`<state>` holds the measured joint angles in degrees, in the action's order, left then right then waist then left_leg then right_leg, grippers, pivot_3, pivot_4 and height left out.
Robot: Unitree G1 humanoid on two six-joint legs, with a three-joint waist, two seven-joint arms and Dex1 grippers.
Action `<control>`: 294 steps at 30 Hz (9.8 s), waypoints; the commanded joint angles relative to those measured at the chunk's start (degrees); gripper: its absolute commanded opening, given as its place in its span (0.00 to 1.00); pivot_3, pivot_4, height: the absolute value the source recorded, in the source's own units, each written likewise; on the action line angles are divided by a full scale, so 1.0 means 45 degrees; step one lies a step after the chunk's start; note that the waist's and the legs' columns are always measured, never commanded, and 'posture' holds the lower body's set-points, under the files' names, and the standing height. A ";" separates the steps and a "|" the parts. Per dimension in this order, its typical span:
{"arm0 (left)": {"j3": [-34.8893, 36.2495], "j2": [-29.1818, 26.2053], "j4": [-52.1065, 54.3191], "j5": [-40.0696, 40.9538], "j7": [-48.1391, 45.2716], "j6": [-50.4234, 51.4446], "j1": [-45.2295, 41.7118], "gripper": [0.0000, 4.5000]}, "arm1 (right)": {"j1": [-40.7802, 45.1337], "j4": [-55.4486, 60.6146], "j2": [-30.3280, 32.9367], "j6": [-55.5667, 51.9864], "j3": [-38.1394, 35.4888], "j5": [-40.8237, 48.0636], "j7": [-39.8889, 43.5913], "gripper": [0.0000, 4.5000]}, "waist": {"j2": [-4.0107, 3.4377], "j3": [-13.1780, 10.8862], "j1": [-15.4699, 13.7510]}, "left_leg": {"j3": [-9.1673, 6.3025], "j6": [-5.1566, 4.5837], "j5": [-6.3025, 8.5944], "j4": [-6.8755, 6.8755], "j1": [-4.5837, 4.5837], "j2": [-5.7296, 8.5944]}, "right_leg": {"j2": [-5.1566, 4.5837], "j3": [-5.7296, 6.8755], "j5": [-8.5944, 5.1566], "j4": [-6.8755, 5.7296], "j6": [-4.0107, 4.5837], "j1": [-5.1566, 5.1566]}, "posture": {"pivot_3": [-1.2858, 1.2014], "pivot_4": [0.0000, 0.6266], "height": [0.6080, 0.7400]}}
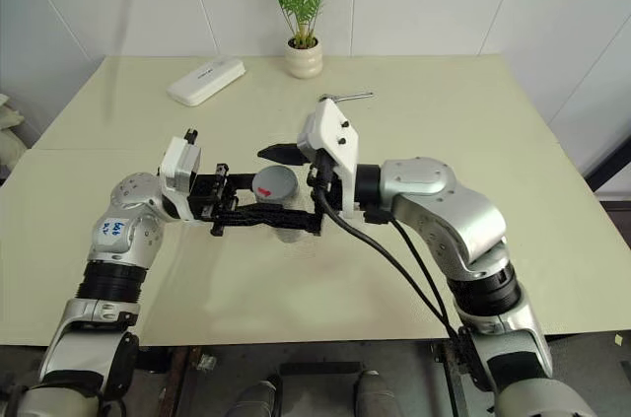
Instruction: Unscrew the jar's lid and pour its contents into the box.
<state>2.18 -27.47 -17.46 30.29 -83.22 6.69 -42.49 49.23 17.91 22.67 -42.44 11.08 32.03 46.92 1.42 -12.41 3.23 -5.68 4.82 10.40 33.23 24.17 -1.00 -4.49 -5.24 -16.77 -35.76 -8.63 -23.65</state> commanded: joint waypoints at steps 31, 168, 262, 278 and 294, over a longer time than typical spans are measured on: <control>0.0041 -0.0168 0.0203 0.0137 -0.0662 -0.0236 -0.0045 0.44 | 0.0443 -0.0841 0.1179 0.0671 -0.0470 -0.1338 0.0402 0.99 | 0.0001 0.0000 -0.0014 | -0.0002 0.0000 0.0000 0.0002 0.0001 0.0000 | 0.0002 0.0000 -0.0001 -0.0011 0.0000 -0.0003 | 0.52 0.24 1.00; -0.0283 -0.0082 0.0205 -0.0187 -0.0523 0.0949 -0.0267 0.44 | 0.0886 -0.0218 -0.0240 -0.0163 0.0439 -0.1137 -0.0794 0.99 | 0.0001 -0.0001 -0.0003 | -0.0005 -0.0002 -0.0002 -0.0004 0.0001 -0.0001 | 0.0006 0.0000 -0.0002 -0.0014 0.0003 -0.0007 | 0.52 0.24 1.00; -0.0038 0.0087 -0.0888 -0.0592 -0.0485 0.0156 -0.0593 0.44 | 0.0101 0.1081 -0.0514 -0.1879 0.0048 -0.0854 -0.2743 0.99 | 0.0000 -0.0001 -0.0007 | -0.0005 -0.0003 -0.0002 -0.0008 0.0001 -0.0004 | 0.0007 0.0000 -0.0003 -0.0014 0.0004 -0.0009 | 0.52 0.24 1.00; -0.0073 0.0072 -0.0892 -0.0586 -0.0477 0.0126 -0.0595 0.44 | -0.0033 0.1301 0.0029 -0.2075 -0.0234 -0.0890 -0.2592 0.99 | 0.0001 -0.0001 -0.0009 | -0.0004 -0.0003 -0.0002 -0.0009 0.0002 -0.0004 | 0.0007 0.0000 -0.0003 -0.0011 0.0004 -0.0009 | 0.52 0.24 1.00; -0.0102 0.0080 -0.0926 -0.0557 -0.0493 0.0132 -0.0624 0.44 | -0.0400 0.1981 0.1376 -0.2374 -0.0658 -0.0449 -0.2381 0.99 | 0.0001 -0.0001 -0.0022 | -0.0005 -0.0003 -0.0001 -0.0009 0.0003 -0.0004 | 0.0007 0.0000 -0.0003 -0.0005 0.0004 -0.0008 | 0.52 0.24 1.00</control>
<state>1.15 -27.07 -22.98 26.79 -84.56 7.87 -44.20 47.24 25.40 27.68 -53.05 11.20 30.39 36.73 1.43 -12.41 3.13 -5.70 4.80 10.39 33.19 24.18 -1.01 -4.46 -5.24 -16.79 -35.78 -8.61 -23.68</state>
